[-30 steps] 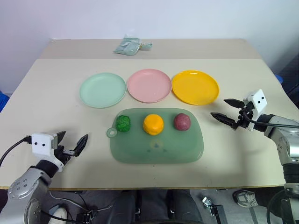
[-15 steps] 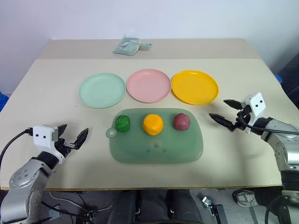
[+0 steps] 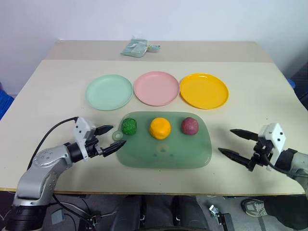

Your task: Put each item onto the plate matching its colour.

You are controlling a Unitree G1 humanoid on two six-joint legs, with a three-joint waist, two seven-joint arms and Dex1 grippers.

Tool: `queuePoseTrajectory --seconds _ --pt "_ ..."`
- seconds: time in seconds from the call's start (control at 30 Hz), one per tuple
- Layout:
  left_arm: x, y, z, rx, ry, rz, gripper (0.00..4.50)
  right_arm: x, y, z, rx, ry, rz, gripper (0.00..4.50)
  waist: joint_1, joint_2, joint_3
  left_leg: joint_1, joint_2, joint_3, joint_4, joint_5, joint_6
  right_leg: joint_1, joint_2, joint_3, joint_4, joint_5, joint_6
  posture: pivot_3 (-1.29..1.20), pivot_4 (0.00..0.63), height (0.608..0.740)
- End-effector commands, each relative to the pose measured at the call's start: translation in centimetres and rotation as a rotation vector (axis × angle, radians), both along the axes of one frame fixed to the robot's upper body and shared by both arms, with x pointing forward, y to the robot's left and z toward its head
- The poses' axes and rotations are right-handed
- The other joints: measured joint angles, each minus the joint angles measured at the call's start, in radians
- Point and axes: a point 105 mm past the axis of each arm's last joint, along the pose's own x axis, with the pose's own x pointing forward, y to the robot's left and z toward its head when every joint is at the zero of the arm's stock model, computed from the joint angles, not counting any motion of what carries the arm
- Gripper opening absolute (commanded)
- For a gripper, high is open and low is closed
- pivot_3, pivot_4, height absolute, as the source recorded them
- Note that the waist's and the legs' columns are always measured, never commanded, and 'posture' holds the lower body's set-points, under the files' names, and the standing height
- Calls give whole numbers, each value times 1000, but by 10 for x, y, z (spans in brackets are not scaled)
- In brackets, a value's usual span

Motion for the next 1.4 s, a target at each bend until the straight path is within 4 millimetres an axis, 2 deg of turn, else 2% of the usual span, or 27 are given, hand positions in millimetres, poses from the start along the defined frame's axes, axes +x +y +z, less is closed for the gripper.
queuePoseTrajectory --seconds 0.03,0.17,0.3,0.4,0.5,0.53,0.7,0.93,1.03,1.1,1.27,1.4 --pt "7 -9 -1 37 -42 -37 4500 -4 11 6 25 -41 0 4456 -1 0 0 0 0 0 0 0 0 0 0 0 0 0 0 0 150 740" --pt "19 -21 -10 72 -63 -54 4500 -6 21 2 47 -39 -9 4456 0 0 0 0 0 0 0 0 0 0 0 0 0 0 0 0 150 740" --pt "29 -28 -9 57 -100 -38 4500 -4 31 0 53 -34 0 4456 1 0 0 0 0 0 0 0 0 0 1 0 0 0 0 0 150 740" --pt "34 -29 -5 30 -117 -14 3644 -1 37 2 57 -37 7 4500 1 0 0 0 0 0 0 0 0 0 1 0 0 0 0 0 150 740" --pt "34 -29 -4 28 -125 -12 2151 1 38 4 60 -38 6 4500 0 0 0 0 0 0 0 0 0 0 1 0 0 0 0 0 150 740" --pt "35 -29 -4 29 -125 -1 1946 2 39 4 59 -38 6 4500 1 0 0 0 0 0 0 0 0 0 1 0 0 0 0 0 150 740" --pt "45 -23 6 -25 -167 82 1946 6 41 9 61 -48 10 4500 1 0 0 0 0 0 1 0 1 0 2 0 0 0 0 0 150 740" --pt "109 25 41 -53 -285 560 1946 11 45 14 66 -70 15 4500 4 -2 0 -1 -1 0 2 0 1 0 5 -2 2 0 1 0 150 740" --pt "132 43 42 -52 -244 728 1946 14 47 16 71 -85 18 4500 2 -3 0 -1 -1 0 2 1 1 0 5 -2 3 0 1 0 150 740" --pt "139 48 41 -55 -224 779 1946 16 48 16 75 -91 14 4500 2 -3 0 -1 -1 0 3 1 1 0 6 -2 3 0 1 0 150 740" --pt "154 46 48 -63 -223 802 4424 26 50 24 112 -110 -11 4500 2 -6 1 -1 -1 0 4 1 1 0 6 -3 4 0 1 0 150 740" --pt "147 55 54 -38 -280 796 4476 28 63 35 134 -137 36 4500 1 -6 1 -1 -1 0 4 1 1 0 6 -3 4 0 1 0 150 740"
